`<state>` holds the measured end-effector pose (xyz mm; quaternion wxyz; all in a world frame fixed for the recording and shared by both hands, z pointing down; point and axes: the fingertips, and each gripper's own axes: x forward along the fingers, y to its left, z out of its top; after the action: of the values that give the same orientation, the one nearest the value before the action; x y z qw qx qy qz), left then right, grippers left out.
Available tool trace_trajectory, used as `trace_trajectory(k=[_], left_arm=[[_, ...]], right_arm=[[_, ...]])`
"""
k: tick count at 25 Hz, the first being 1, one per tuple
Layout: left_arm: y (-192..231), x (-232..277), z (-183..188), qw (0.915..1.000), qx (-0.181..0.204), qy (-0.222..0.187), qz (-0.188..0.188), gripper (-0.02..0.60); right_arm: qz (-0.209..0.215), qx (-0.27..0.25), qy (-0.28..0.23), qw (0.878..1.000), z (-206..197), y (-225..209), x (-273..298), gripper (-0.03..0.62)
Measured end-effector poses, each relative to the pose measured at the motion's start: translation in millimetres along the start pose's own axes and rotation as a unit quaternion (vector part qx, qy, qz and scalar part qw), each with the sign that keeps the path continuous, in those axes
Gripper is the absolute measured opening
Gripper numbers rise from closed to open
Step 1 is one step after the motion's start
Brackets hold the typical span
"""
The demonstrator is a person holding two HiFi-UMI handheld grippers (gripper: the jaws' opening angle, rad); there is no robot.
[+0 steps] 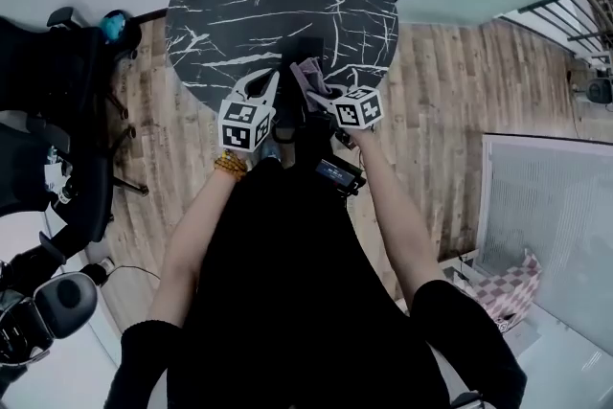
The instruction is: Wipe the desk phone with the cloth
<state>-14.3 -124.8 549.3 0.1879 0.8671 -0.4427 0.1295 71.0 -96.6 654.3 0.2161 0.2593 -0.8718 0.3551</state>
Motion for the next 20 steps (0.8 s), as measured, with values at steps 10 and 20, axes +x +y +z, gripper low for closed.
trace_trajectory(k=[10, 20], left_arm=[[-11.5, -24.7, 78.7, 0.9886, 0.108, -0.099, 0.035, 0.014], [-36.5, -47.3, 112.2, 0.9643, 0.194, -0.171, 0.054, 0.014]], right_arm=[[-0.032, -0.107, -0.302, 0.947, 158.4, 67.4, -97.9, 0.055], [-0.124, -0.281, -0.33, 0.892, 173.0, 130.5, -108.7, 0.055]])
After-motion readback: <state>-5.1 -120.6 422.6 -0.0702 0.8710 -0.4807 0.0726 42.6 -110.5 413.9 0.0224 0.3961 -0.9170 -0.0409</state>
